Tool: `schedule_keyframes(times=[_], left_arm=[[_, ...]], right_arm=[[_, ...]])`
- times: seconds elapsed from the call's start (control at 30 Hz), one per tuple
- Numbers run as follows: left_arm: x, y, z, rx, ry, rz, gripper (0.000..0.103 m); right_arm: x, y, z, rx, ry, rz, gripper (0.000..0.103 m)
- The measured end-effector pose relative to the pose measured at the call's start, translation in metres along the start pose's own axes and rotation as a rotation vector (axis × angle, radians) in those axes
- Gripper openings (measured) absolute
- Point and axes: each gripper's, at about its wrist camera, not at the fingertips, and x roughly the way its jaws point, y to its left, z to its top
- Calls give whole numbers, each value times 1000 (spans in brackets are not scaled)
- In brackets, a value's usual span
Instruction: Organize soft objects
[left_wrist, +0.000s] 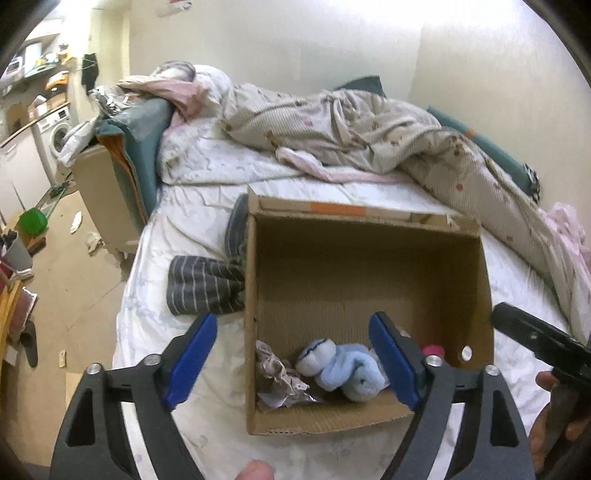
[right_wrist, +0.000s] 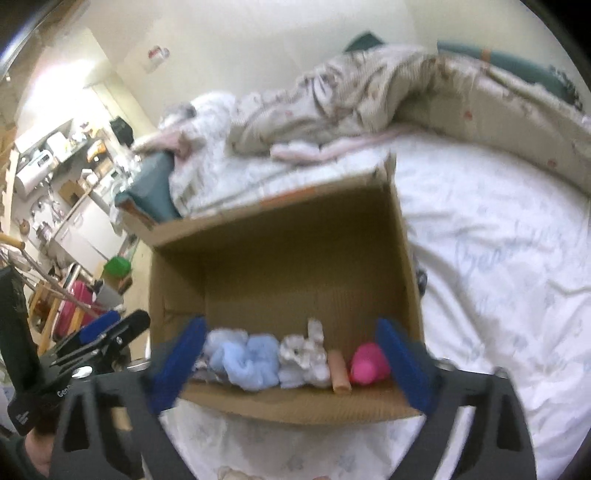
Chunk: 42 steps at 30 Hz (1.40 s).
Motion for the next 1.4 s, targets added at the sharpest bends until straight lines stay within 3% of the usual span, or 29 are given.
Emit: schedule_keyframes(times=[0.13,0.33,0.43,0.6,0.7,0.87,1.03,1.4], left_arm=[[-15,8,3,-45,-14,-15,97],[-35,9,-2,-43,4,2,98],[-44,10,-11,-44,0,53,98],[-63,16,-24,-60,-16,60,98],[-72,16,-32,-37,-34,104,98],[-84,17,-44,-18,-34,91,98],[-95,14,-57,12,-52,114,98],[-95,9,-71,21,-39,119,98]], right_arm=[[-18,5,2,-18,-73,-17,103],[-39,6,-5,-10,-93,-44,103],[-50,9,-10,-23,-113,-56,103],[-60,9,-22,-18,-109,-80,103],[-65,6,-31,8,-104,-70,103],[-77,4,-46,30,-124,-109,103],[-84,14,-61,-41,-151,-179,103],[-71,26,-77,-109,-92,-210,103]])
